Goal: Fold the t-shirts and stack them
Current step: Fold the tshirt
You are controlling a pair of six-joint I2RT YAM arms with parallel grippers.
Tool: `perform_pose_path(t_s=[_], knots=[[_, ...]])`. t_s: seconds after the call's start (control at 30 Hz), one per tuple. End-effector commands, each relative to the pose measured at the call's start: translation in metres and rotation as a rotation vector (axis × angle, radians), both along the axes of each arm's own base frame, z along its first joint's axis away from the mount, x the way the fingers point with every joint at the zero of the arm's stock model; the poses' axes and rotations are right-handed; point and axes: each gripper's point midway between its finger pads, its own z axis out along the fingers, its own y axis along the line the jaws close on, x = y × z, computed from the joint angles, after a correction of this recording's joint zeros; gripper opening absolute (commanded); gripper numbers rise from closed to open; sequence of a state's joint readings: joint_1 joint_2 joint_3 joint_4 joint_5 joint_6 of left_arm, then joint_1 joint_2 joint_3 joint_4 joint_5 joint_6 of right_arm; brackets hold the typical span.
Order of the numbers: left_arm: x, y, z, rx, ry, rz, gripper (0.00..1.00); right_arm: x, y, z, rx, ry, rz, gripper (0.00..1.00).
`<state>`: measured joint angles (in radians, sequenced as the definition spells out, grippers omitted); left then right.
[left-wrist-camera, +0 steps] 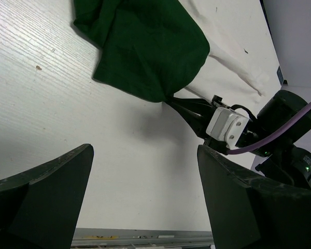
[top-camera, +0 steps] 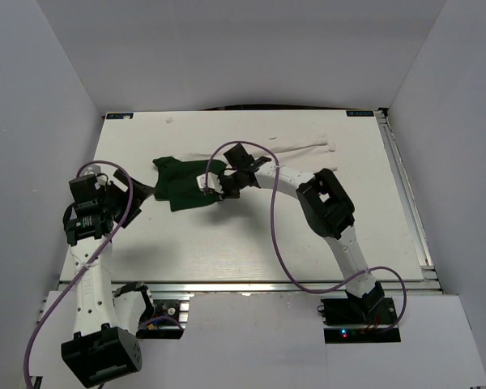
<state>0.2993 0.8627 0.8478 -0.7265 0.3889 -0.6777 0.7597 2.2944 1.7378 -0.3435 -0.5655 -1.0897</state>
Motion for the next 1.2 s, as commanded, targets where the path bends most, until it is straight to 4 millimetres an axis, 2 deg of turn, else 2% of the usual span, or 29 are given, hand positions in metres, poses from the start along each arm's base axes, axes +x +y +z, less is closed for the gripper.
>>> perform_pose_path(t_s=[0.0,0.1,0.23,0.33,0.47,0.73,0.93,1.17], knots=[[-0.001,-0.001,-0.002,-0.005,0.001,-0.009,0.92,-0.008,-0.001,0.008,0.014,0.007,0.023,0.09],[-0.002,-0.003,-0.008,-0.012,0.015,-0.019,0.92,-0.009,0.005,0.028,0.054,0.041,0.012,0.04],[-0.003,-0.004,-0.016,-0.017,0.034,-0.032,0.92,-0.007,0.021,0.077,0.156,0.085,-0.005,0.03],[-0.002,-0.004,-0.020,-0.017,0.041,-0.036,0.92,0.001,0.029,0.106,0.216,0.114,-0.042,0.02],[0.000,-0.004,-0.024,-0.023,0.047,-0.040,0.92,0.023,0.031,0.121,0.260,0.150,-0.109,0.01],[0.004,-0.005,-0.031,-0.034,0.063,-0.052,0.92,0.064,0.027,0.117,0.307,0.240,-0.259,0.00],[0.006,-0.007,-0.039,-0.051,0.084,-0.064,0.92,0.091,0.030,0.095,0.340,0.306,-0.365,0.00],[0.006,-0.011,-0.050,-0.080,0.107,-0.084,0.92,0.099,0.035,0.087,0.366,0.347,-0.413,0.00]])
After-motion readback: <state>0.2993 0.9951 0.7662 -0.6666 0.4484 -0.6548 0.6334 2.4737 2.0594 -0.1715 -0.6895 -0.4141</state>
